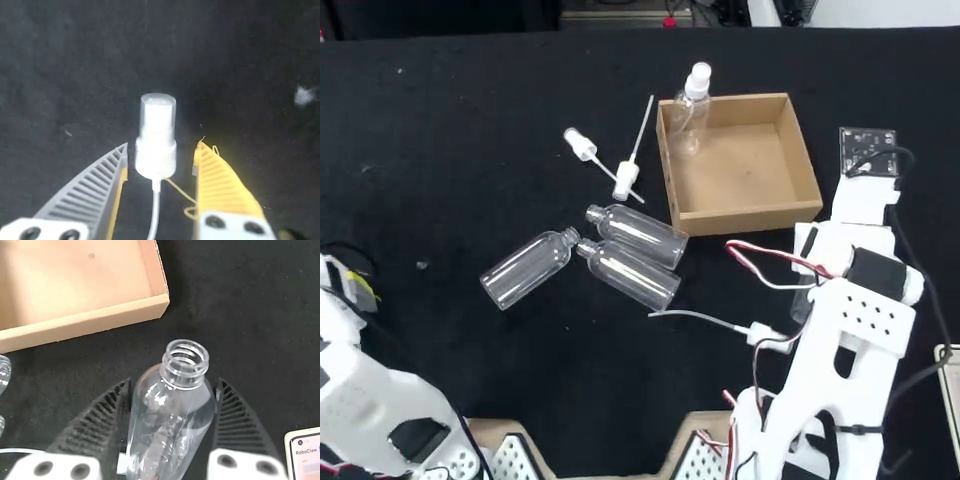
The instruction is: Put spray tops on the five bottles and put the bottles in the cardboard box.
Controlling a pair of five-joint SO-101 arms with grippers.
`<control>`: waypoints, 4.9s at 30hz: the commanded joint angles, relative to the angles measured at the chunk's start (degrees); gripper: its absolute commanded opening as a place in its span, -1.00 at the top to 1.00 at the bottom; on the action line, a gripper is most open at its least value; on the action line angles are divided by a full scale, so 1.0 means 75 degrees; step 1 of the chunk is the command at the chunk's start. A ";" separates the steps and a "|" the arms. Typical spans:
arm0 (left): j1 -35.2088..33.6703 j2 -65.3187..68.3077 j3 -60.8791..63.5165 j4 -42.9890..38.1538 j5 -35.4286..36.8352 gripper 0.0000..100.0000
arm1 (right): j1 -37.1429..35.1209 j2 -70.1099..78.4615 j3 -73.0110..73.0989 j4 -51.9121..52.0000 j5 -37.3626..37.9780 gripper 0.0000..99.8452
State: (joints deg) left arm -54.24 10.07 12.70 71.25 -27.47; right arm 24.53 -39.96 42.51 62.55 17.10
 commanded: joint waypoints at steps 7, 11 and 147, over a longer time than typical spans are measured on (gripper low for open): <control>-0.0100 0.0375 -0.0510 0.0094 -0.1090 0.59 | -0.0082 -0.0264 -0.0053 0.0059 -0.0035 0.63; -0.0088 0.0692 -0.0451 0.0094 -0.1442 0.59 | -0.0035 -0.0264 -0.0053 0.0059 0.0000 0.63; 0.9325 -0.6353 -0.0803 -0.1125 0.3868 0.52 | -0.7385 -0.7402 0.5140 -0.3552 -0.1711 0.63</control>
State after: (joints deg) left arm 16.26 -37.93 6.02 63.16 2.24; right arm -30.59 -94.37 81.36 35.65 3.65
